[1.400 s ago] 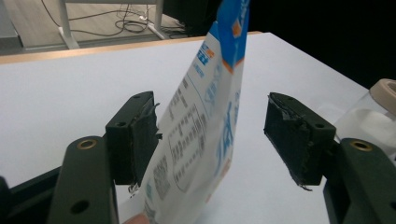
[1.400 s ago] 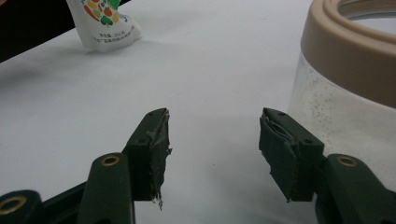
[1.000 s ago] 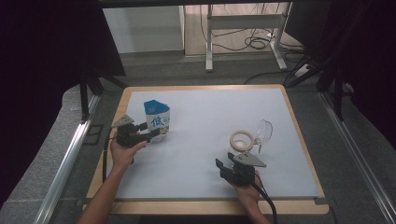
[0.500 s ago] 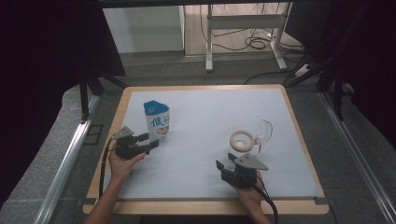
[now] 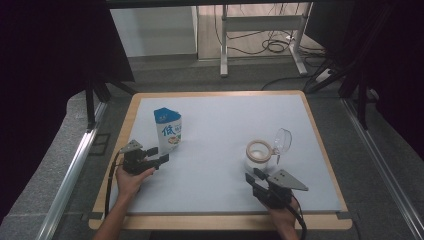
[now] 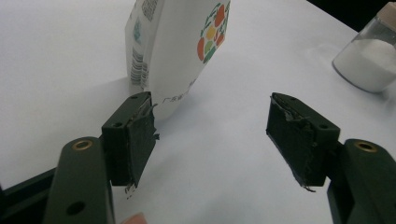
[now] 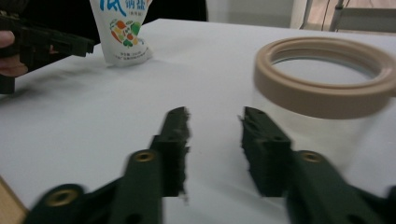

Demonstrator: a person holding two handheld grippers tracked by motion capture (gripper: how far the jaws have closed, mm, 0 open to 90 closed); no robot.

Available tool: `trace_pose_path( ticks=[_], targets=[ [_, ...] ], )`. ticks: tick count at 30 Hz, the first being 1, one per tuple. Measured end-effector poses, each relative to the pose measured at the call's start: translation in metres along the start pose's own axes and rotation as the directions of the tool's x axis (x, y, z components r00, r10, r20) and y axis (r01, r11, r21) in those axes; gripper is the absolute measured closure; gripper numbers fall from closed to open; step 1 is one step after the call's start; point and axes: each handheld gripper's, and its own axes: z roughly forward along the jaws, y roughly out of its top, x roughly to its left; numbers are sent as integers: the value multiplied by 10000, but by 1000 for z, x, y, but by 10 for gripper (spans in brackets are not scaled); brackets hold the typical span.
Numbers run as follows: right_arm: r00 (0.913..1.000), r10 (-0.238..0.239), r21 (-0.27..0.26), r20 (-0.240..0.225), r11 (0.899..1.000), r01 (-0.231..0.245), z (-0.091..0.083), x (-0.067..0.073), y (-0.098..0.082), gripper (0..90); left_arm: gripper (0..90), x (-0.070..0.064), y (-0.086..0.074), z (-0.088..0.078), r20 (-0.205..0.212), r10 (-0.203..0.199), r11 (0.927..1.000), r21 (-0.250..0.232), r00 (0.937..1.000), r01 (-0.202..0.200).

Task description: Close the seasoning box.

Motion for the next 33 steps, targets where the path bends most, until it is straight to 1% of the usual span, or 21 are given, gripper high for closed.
trace_pose_path(
  ticks=[2,4,5,6,8,9,11,13,15,16,17,19,22,23,24,27,29,33],
  targets=[
    [9998,-130,-18,170,9999,130,-10,-6,1,782,322,1,-1,0,4,-79,10000,-3,10000,79],
    [9991,-122,-103,394,9999,126,-19,-13,1,866,322,0,-1,1,-31,-59,10000,25,10000,60],
    [9991,-122,-103,394,9999,126,-19,-13,1,866,322,0,-1,1,-31,-59,10000,25,10000,60],
    [9981,-47,-148,620,9999,56,-26,-23,1,899,322,-1,-2,2,-30,-30,10000,66,10000,30],
    [9964,128,-162,837,9998,-115,-32,-33,1,900,322,-2,-3,3,-44,29,9999,114,10000,-28],
    [9953,139,-200,963,9997,-120,-35,-37,1,900,322,-3,-3,3,-45,62,9999,147,10000,-61],
    [9915,319,-316,1261,9991,-281,-41,-45,2,900,320,-3,-3,3,-49,111,9998,176,9999,-110],
    [9858,616,-410,1564,9976,-558,-44,-54,3,900,320,-3,-5,3,-13,21,9999,150,10000,-20],
    [9781,817,-572,1912,9958,-720,-46,-63,5,900,321,-3,-6,3,-19,50,9999,166,10000,-50],
    [9781,817,-572,1912,9958,-720,-46,-63,5,900,321,-3,-6,3,-19,50,9999,166,10000,-50],
    [9722,1015,-732,2109,9934,-878,-46,-72,9,900,321,-3,-7,3,-23,-2,9998,190,10000,2],
    [9682,1091,-903,2253,9918,-908,-44,-80,15,900,320,-3,-7,3,-29,10,9998,197,10000,-9],
    [9635,1244,-1121,2370,9886,-1001,-42,-89,21,900,320,-4,-7,3,-104,24,9998,212,9999,-22],
    [9635,1244,-1121,2370,9886,-1001,-42,-89,21,900,320,-4,-7,3,-104,24,9998,212,9999,-22],
    [9638,1308,-1192,2323,9873,-1053,-40,-93,23,900,320,-4,-7,3,-76,4,9998,218,10000,-3],
    [9633,1301,-1159,2348,9877,-1051,-35,-96,27,900,320,-4,-8,4,-23,-21,9997,224,10000,22],
    [9630,1306,-1151,2359,9877,-1058,-32,-99,28,900,320,-4,-8,4,-15,53,9996,266,10000,-52],
    [9637,1311,-1159,2327,9876,-1064,-28,-100,30,900,320,-5,-8,3,-27,22,9997,240,10000,-22]
  ],
)
